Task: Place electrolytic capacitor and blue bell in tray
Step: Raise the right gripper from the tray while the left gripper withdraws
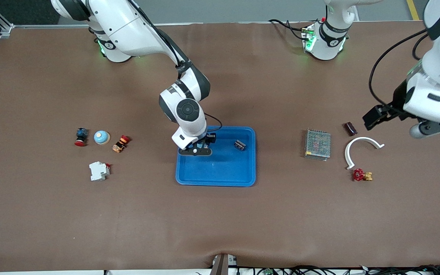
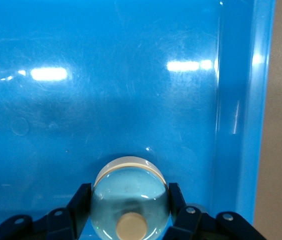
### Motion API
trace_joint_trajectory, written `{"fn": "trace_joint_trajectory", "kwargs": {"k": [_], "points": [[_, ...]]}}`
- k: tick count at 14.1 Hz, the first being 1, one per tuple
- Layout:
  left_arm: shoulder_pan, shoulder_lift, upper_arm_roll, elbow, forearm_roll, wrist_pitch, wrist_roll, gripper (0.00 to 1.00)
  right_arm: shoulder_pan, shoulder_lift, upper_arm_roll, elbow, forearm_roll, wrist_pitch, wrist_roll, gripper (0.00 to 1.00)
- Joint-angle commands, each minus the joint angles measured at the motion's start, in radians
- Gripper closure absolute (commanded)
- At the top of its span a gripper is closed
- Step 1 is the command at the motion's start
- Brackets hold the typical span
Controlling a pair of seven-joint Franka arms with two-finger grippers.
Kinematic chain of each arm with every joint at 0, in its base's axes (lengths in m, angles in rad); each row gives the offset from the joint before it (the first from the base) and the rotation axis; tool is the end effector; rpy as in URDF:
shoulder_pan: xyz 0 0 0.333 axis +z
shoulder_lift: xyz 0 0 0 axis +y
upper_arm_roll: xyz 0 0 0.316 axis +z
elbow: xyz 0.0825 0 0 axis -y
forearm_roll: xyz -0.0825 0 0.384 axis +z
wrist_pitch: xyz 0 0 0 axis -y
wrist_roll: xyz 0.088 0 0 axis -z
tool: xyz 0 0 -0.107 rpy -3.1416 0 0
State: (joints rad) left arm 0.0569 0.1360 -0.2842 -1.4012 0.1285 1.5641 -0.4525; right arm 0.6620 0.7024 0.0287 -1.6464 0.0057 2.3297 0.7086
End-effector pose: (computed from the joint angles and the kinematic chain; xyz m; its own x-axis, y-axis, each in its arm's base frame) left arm 0.5854 -0.1082 0.6290 0.9716 0.2264 0.0685 0.2309 -0.9707 -0.0670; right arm 0.5290 0.4345 0.2017 0.9992 -0.0284 -0.0291 -0.0285 -0.9996 -0.0048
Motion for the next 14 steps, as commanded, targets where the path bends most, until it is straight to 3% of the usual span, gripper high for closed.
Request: {"fn": "trace_joint_trajectory", "kwargs": {"k": [1,6,8,10,14], "points": [[-0.003,-0.090,0.039,-0.077,-0.041,-0.024,0.089,0.00,0.018,-0.003,-0.010,-0.004,-0.023,0.010,0.034,0.49],[-0.003,-0.142,0.071,-0.096,-0.105,-0.081,0.156,0.00,0.022,0.002,-0.012,-0.004,-0.027,0.008,0.034,0.40],[-0.008,-0.176,0.105,-0.130,-0.118,-0.085,0.199,0.00,0.019,0.002,-0.010,-0.001,-0.026,0.005,0.035,0.27],[-0.020,-0.216,0.149,-0.169,-0.154,-0.084,0.262,0.00,0.021,-0.001,-0.010,0.002,-0.024,-0.003,0.035,0.00],[-0.045,-0.274,0.174,-0.217,-0.165,-0.085,0.267,0.00,0.019,-0.017,-0.009,0.008,-0.024,-0.012,0.023,0.00]]}}
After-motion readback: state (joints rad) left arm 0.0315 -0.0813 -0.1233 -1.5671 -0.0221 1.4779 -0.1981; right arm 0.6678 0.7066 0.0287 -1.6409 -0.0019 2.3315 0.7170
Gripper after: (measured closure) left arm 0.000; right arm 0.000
